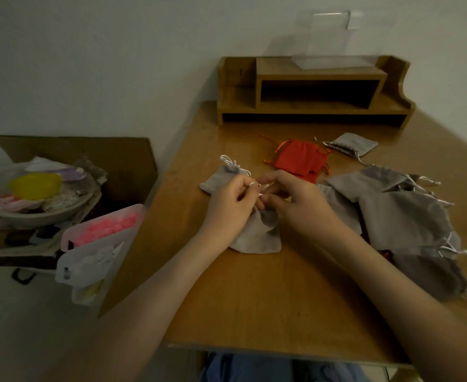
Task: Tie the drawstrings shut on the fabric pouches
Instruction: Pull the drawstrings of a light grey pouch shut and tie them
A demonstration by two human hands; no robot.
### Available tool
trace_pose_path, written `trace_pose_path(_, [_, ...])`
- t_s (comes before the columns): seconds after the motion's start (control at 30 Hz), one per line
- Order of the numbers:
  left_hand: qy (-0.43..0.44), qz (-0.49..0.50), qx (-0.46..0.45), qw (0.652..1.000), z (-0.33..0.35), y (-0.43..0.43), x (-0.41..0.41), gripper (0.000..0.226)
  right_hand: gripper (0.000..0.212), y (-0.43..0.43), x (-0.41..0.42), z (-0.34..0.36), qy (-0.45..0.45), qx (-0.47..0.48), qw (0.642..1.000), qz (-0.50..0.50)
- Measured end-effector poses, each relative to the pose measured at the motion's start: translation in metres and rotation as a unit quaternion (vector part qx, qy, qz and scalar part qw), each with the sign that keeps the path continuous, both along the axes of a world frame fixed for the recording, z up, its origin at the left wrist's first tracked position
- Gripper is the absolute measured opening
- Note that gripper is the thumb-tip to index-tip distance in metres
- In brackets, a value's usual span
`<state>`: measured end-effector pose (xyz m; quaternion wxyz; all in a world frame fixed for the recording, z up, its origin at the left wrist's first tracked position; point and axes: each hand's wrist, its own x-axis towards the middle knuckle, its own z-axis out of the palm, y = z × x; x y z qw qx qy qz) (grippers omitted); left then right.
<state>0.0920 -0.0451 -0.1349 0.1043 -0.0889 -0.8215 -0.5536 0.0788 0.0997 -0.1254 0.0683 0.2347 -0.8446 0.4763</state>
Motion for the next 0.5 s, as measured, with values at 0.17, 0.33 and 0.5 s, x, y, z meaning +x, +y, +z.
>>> trace_pose_path(0.17, [0.001,-0.026,0.018,0.999,0.0021,-0.0008,0.0014,0.018,0.021,0.0022,-0.0008,0.0043,-0.015,-0.033,0.999,-0.017])
trace_pose_path(0.33, [-0.019,-0.032,0.04,0.999,0.0022,0.0008,0.0023,0.018,0.005,0.0027,-0.0033,-0.0015,0.028,0.006,0.998,-0.062])
trace_pose_path(0.5, [-0.058,-0.037,0.081,0.994,0.0033,-0.0006,0.0025,0.021,0.008,0.0031,-0.0007,-0.0033,0.135,0.069,0.987,-0.053])
